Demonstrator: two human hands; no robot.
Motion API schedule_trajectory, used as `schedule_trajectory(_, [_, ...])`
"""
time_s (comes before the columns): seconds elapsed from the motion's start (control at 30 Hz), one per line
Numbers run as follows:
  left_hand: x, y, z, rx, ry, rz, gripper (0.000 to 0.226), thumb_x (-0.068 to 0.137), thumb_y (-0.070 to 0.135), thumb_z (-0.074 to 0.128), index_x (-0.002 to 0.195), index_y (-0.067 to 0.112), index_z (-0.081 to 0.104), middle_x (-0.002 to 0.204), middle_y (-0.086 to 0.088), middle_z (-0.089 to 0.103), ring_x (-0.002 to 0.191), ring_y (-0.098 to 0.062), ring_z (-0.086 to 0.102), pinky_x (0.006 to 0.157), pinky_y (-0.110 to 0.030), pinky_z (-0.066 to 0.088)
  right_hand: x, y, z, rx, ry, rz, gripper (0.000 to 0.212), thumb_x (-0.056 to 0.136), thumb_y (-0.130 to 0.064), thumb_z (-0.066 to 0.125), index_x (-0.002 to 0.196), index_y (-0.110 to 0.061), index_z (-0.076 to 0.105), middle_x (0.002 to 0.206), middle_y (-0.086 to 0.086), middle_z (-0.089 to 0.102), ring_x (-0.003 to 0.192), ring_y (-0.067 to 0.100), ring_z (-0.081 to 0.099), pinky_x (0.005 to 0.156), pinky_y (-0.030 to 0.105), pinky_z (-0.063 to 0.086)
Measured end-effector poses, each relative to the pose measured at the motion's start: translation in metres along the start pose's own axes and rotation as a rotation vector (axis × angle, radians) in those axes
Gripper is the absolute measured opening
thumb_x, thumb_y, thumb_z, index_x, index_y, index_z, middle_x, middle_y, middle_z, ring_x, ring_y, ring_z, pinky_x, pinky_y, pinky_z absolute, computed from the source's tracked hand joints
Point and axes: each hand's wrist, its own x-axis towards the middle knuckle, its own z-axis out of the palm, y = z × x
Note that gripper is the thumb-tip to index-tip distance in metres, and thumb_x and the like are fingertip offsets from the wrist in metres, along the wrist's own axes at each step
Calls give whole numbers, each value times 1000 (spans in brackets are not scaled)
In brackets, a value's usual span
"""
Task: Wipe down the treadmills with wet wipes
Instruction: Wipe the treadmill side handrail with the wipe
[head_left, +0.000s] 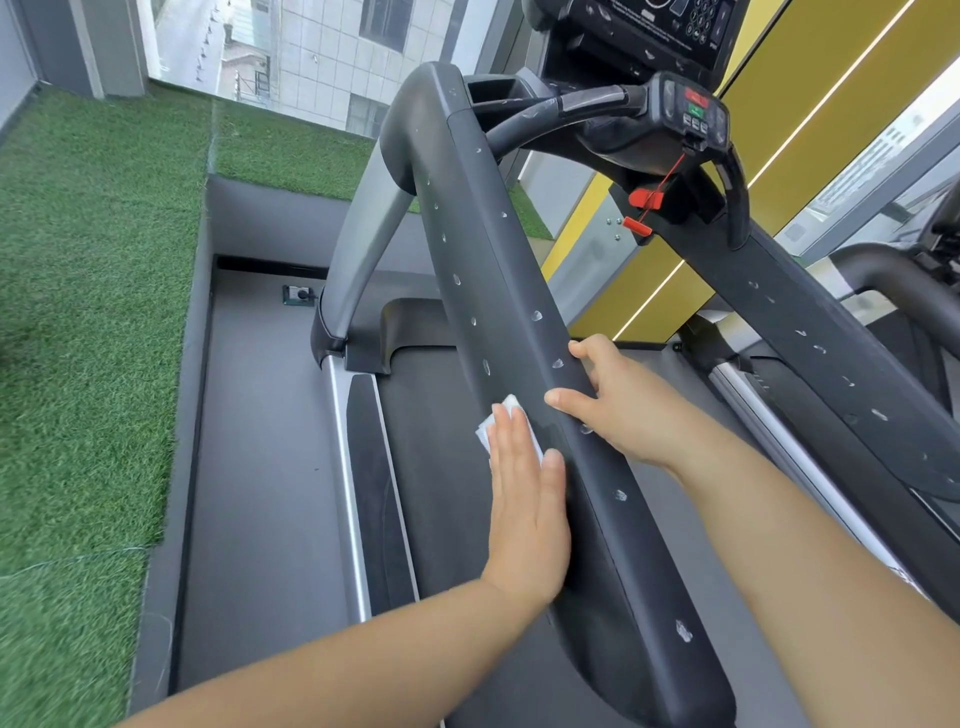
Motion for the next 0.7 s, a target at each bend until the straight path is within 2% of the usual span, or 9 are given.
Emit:
schedule_trajectory(0.1, [14, 2, -3, 53, 17, 35, 49, 102, 41, 17, 139, 37, -15, 147, 31, -21, 131, 14, -28, 111, -13, -14, 0, 0, 0, 13, 3, 4, 60, 93, -43, 54, 143, -23, 28, 147, -6, 37, 126, 16, 44, 90, 27, 37])
schedule_trajectory(0.27, [-28, -3, 5, 209, -87, 166, 73, 84, 74, 2, 142, 34, -18, 146, 27, -31, 136, 6, -29, 110, -15, -19, 1, 0, -2, 22, -21, 11, 59, 93, -44, 54, 142, -23, 28, 148, -9, 36, 121, 16, 49, 90, 31, 42])
schedule_trajectory(0.47, [12, 7, 1, 196, 13, 119, 58, 93, 53, 10, 142, 33, -13, 147, 28, -23, 137, 8, -25, 111, -15, -16, 0, -1, 0, -14, -7, -6, 58, 95, -42, 51, 143, -21, 27, 148, -5, 35, 127, 15, 42, 90, 26, 34])
schedule_trajectory(0.6, [-19, 2, 8, 219, -30, 148, 72, 82, 76, -2, 140, 38, -19, 148, 26, -28, 136, 5, -28, 111, -17, -18, 0, 0, -1, 8, -23, 2, 57, 95, -42, 51, 143, -22, 27, 150, -9, 32, 127, 15, 42, 93, 28, 37])
schedule_trajectory(0.7, [-4, 2, 6, 226, -15, 136, 63, 88, 68, 1, 140, 38, -17, 146, 28, -28, 135, 7, -28, 110, -15, -18, 0, 0, 0, 14, -23, 0, 58, 95, -41, 51, 144, -22, 27, 152, -10, 30, 129, 15, 41, 98, 29, 37])
